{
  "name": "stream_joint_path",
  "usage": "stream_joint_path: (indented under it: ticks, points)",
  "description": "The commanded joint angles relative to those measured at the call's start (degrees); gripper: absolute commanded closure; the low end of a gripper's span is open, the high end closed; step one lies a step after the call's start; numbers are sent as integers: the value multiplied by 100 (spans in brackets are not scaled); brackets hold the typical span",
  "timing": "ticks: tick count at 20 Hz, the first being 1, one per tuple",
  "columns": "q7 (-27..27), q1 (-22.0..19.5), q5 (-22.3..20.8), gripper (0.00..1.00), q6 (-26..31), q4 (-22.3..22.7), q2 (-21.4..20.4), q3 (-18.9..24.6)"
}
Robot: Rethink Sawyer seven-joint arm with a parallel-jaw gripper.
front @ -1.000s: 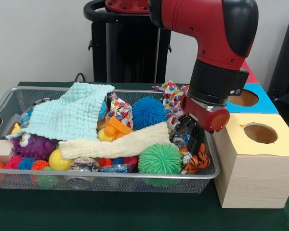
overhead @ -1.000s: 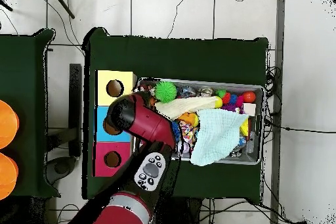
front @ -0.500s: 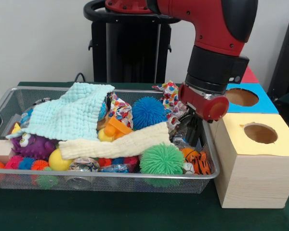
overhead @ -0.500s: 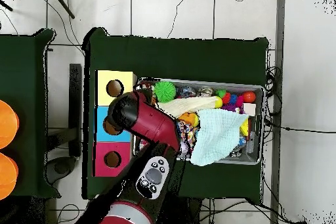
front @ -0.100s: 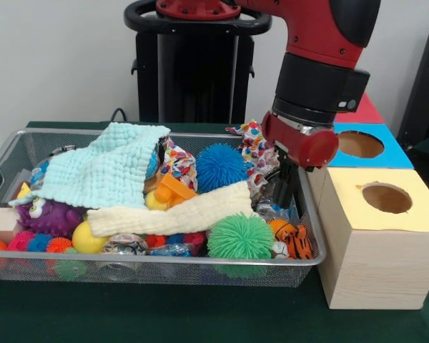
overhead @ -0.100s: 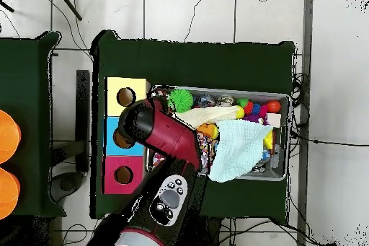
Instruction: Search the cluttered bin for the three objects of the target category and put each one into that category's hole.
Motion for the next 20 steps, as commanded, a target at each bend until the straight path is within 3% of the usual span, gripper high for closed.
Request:
stream_joint_path:
  ticks: [1,12,20]
  points:
    - [808,-101,-196,0,574,55,103,216]
    - [653,-425,-121,0,250,131,42,560]
    - [748,-484,-35,0,-4,126,224,827]
